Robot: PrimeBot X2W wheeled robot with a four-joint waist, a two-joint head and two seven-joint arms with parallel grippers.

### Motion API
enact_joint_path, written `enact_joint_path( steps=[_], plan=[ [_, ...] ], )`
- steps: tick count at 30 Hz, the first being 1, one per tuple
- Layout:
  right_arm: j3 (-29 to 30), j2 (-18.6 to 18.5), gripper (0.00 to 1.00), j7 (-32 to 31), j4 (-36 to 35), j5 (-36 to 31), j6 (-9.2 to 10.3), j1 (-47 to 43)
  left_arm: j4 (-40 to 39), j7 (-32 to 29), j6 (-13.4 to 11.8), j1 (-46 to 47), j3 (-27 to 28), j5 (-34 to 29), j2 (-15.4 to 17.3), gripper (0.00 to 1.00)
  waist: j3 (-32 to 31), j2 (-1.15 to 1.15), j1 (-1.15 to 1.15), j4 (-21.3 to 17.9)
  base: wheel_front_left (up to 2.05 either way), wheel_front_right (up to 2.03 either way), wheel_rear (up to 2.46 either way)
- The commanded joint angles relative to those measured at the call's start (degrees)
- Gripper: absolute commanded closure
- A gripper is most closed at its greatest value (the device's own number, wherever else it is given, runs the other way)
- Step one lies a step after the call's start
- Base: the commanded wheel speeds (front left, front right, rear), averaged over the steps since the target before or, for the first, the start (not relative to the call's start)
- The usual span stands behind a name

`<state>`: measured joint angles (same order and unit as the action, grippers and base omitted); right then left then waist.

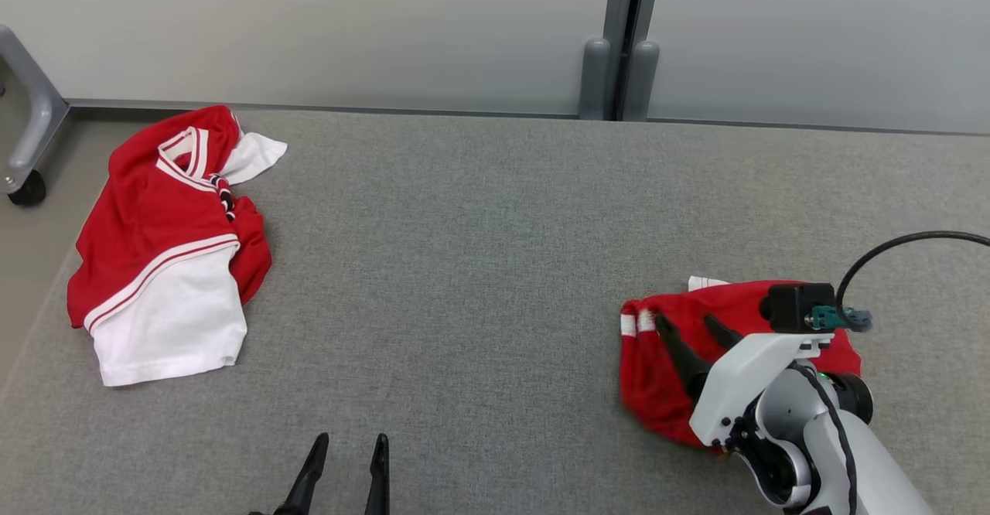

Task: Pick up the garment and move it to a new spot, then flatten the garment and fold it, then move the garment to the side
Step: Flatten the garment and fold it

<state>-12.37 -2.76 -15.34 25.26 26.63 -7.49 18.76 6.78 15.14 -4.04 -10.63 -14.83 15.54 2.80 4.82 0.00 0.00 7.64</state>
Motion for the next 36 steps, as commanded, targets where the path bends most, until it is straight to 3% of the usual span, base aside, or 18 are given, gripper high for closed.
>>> enact_joint_path(
  steps=[1, 9, 14, 16, 21, 26, 36],
  plan=[
    [-0.4, -0.3, 0.0, 1.2, -0.7, 0.5, 0.0, -0.8, 0.3, 0.0, 0.2, -0.6, 0.3, -0.5, 0.2, 0.0, -0.7, 0.0, 0.0, -0.2, 0.0, 0.0, 0.0],
    [0.2, -1.1, 0.0, 6.2, -10.1, -1.1, 0.0, -7.7, 0.4, 0.0, 0.3, -2.5, 1.3, -0.6, 0.2, 0.0, -3.4, 0.0, 0.0, -1.0, 0.0, 0.0, 0.0],
    [4.1, -5.4, 0.0, 12.2, -19.0, -5.3, 0.0, -16.4, -0.4, 0.0, -0.3, -4.3, 2.3, -0.2, 0.2, 0.0, -5.1, 0.0, 0.0, -2.0, 0.0, 0.0, 0.0],
    [5.8, -8.4, 0.0, 14.9, -20.4, -8.4, 0.0, -19.0, -0.6, 0.0, -0.1, -4.5, 2.6, -0.2, 0.2, 0.0, -5.6, 0.0, 0.0, -2.1, 0.0, 0.0, 0.0],
    [11.3, -10.4, 0.0, 23.5, -19.8, -13.2, 0.0, -25.0, -1.8, 0.0, -0.4, -5.3, 3.8, -0.4, 0.2, 0.0, -6.7, 0.0, 0.0, -2.3, 0.0, 0.0, 0.0],
    [15.0, -9.7, 0.0, 29.9, -16.3, -15.1, 0.0, -28.5, -3.3, 0.0, 0.1, -6.1, 5.9, -1.2, 0.2, 0.0, -8.0, 0.0, 0.0, -2.3, 0.0, 0.0, 0.0],
    [17.0, -5.6, 0.0, 30.6, -16.3, -15.1, 0.0, -32.0, -4.5, 0.0, 2.2, -8.9, 9.3, -2.6, 0.2, 0.0, -9.3, 0.0, 0.0, -1.9, 0.0, 0.0, 0.0]
  ],
)
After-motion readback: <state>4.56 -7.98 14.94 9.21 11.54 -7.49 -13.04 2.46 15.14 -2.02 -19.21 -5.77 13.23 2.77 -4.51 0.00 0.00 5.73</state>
